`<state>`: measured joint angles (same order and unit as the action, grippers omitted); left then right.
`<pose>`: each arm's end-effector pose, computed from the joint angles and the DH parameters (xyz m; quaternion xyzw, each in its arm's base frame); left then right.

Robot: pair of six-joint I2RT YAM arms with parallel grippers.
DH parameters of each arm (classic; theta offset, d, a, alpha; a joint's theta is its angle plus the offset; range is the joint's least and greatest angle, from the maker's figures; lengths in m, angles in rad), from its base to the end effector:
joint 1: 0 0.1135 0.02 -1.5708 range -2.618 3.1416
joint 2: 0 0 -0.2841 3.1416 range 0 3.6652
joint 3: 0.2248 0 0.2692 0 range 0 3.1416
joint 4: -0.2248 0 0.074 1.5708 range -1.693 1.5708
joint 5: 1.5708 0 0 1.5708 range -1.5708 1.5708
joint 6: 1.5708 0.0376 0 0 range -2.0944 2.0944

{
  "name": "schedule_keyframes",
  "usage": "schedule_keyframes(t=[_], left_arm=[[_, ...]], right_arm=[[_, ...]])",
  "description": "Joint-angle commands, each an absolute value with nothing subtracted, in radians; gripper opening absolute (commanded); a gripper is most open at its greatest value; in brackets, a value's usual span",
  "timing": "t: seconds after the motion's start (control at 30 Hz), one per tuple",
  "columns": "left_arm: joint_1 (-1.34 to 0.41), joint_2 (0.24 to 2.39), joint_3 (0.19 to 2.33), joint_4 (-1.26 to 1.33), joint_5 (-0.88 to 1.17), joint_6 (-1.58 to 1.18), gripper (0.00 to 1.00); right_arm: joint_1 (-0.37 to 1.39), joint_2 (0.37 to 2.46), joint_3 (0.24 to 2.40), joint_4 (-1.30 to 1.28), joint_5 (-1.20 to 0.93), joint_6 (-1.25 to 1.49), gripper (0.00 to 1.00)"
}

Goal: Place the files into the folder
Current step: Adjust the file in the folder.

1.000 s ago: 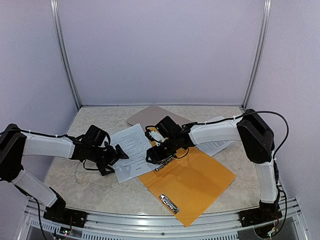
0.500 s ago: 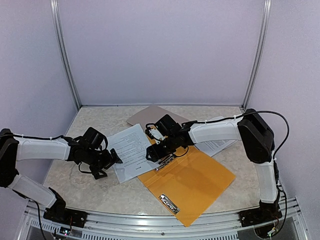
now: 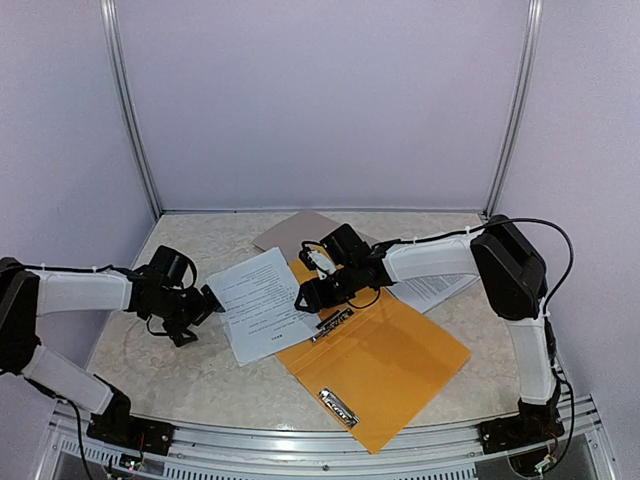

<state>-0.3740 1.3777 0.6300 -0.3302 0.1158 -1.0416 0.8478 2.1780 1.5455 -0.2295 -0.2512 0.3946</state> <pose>0.2324 -0.0959 0.1598 -0.3039 0.9193 -0.2010 0.1486 0.3245 0.3819 0.1563 -0.2514 0.8969 0.2959 0.2116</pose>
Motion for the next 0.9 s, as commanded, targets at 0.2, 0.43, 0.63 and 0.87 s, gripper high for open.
schedule_keyframes(t=[0.2, 0.43, 0.63, 0.87], left_arm=[[-0.392, 1.56, 0.642, -0.16, 0.168, -1.046, 0.99], [-0.43, 1.618, 0.647, -0.113, 0.175, -1.07, 0.99], [-0.442, 1.65, 0.647, -0.092, 0.182, -1.08, 0.99], [-0.44, 1.639, 0.645, -0.105, 0.168, -1.075, 0.99]], right_arm=[[0.823, 2.222, 1.467, -0.084, -0.391, 0.533, 0.56], [0.811, 2.23, 1.439, -0.011, -0.452, 0.59, 0.51], [0.796, 2.227, 1.402, 0.069, -0.505, 0.646, 0.47], [0.785, 2.206, 1.371, 0.109, -0.514, 0.674, 0.42]])
